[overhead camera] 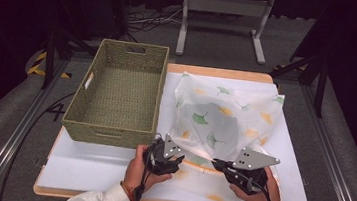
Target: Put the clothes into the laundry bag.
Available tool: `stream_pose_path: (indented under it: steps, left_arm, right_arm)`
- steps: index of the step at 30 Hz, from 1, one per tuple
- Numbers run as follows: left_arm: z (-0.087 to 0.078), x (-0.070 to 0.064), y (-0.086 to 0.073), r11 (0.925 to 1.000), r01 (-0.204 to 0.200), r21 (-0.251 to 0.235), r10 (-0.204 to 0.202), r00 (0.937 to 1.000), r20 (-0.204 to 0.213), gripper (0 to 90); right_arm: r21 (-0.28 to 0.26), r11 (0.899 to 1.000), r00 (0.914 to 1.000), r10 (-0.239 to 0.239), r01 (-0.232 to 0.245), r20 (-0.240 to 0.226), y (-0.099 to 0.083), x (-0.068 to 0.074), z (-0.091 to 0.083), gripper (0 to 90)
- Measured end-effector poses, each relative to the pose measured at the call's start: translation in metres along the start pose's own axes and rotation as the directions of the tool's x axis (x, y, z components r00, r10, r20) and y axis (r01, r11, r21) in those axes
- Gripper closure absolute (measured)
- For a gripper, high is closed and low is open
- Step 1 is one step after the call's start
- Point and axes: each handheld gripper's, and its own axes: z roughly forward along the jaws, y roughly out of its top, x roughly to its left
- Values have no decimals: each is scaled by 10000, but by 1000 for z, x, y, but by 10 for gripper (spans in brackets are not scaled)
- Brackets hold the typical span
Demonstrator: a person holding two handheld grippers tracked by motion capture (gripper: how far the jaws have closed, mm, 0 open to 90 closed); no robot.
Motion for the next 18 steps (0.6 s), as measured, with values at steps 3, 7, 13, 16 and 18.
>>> stream_pose_path:
  steps: [3,7,13,16,18]
  left_arm:
    - [-12,2,-6,9998,-32,-193,38,9996,281,466]
    - [-27,4,-15,9993,0,-370,17,9989,470,473]
    - [-44,12,-26,9986,-101,-520,120,9993,351,455]
    - [-49,25,-36,9991,177,-395,-167,9995,255,452]
    - [-52,30,-42,9997,76,-247,-73,9999,115,452]
  right_arm:
    - [45,10000,10000,-34,34,-80,0,1,1,891]
    - [64,10000,9999,-41,41,-118,1,1,1,891]
    - [146,9999,9998,-68,71,-203,0,1,0,890]
    - [156,9999,9997,-53,56,-230,0,0,-1,889]
    - [193,9998,9996,-87,93,-279,0,1,0,889]
